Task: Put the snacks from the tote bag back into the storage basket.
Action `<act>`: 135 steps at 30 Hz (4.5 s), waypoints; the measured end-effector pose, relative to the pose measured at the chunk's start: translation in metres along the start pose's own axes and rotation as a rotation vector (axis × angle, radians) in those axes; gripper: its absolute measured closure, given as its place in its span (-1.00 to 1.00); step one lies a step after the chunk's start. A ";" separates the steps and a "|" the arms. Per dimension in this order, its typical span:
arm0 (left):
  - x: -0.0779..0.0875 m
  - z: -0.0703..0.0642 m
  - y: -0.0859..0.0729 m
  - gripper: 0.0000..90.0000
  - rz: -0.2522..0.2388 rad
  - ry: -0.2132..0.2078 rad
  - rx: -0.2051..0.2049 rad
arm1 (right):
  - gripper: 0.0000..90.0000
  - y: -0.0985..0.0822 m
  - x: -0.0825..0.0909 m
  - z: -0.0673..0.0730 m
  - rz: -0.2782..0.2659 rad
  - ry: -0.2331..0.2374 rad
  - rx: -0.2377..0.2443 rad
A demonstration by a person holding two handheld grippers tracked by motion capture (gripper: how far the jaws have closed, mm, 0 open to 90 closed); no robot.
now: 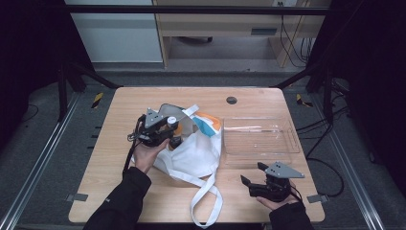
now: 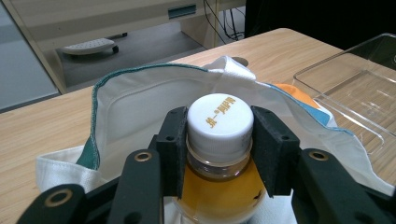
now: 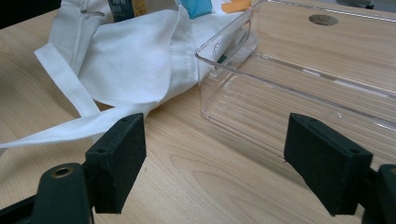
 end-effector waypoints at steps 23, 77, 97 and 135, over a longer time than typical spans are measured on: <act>0.007 0.002 0.006 0.30 -0.041 0.030 0.031 | -0.53 -0.001 -0.002 0.001 0.012 0.004 0.008; 0.083 -0.042 0.064 0.30 -0.168 -0.026 0.011 | -0.55 -0.002 -0.002 0.001 0.022 0.000 0.019; 0.080 -0.082 0.089 0.30 -0.199 -0.084 -0.025 | -0.61 -0.003 -0.003 0.001 0.029 -0.001 0.015; 0.024 -0.152 0.117 0.30 -0.187 -0.179 -0.035 | -0.61 -0.004 -0.003 0.001 0.023 0.012 0.022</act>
Point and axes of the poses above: each handheld gripper's, and its own axes: x roughly backward along the jaws, y roughly out of its top, z roughly to its left, the point moved 6 cm from there along -x, roughly forward along the jaws, and after that the axes turned 7 degrees about x, right-handed, at the moved point
